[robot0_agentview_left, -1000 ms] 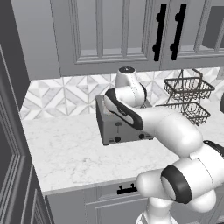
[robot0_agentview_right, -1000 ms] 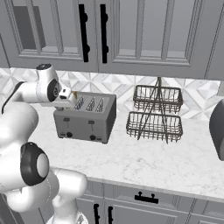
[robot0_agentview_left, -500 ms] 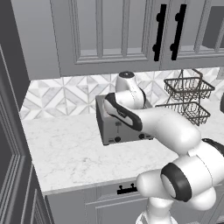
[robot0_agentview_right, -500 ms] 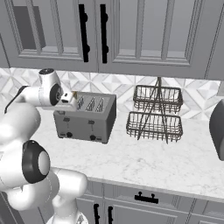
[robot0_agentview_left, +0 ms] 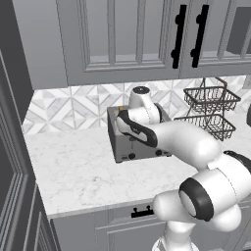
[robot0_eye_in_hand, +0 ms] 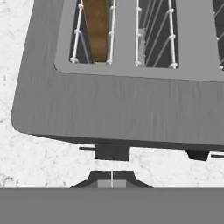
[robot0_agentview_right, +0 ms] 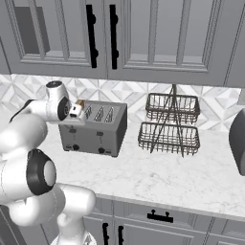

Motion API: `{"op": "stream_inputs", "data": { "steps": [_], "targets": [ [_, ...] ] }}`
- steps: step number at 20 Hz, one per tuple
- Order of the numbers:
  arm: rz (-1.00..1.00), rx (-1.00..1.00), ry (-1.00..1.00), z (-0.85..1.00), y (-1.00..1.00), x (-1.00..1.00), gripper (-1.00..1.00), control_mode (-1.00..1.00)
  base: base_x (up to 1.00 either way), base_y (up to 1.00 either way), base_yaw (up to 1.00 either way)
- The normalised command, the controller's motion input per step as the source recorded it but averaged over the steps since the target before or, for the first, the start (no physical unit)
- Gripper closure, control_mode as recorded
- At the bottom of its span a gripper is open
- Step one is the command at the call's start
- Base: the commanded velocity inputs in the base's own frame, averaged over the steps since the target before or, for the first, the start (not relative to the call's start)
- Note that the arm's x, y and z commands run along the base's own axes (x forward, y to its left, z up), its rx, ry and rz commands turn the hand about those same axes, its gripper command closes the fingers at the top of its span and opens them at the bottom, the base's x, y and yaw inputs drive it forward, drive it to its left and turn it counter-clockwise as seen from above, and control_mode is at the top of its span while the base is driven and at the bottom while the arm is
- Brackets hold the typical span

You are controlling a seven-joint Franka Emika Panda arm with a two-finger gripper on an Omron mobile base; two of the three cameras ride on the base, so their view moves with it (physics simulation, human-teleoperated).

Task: Start the toaster. Once the lever pops up, take the bread to the plate on the dining counter.

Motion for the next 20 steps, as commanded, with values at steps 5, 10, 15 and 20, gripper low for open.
{"op": "stream_inputs", "data": {
  "steps": [5,10,15,20],
  "targets": [
    [0.0,0.0,0.01,-0.18,0.0,0.22,1.0,-1.0,0.0,0.0,0.0],
    [0.0,0.0,0.0,-0.18,0.0,0.2,1.0,-1.0,0.0,0.0,0.0],
    [0.0,0.0,0.0,-0.17,0.0,0.08,1.0,-1.0,0.0,0.0,0.0],
    [0.0,0.0,0.0,-0.41,0.0,0.0,1.0,-1.0,0.0,0.0,0.0]
  ]
}}
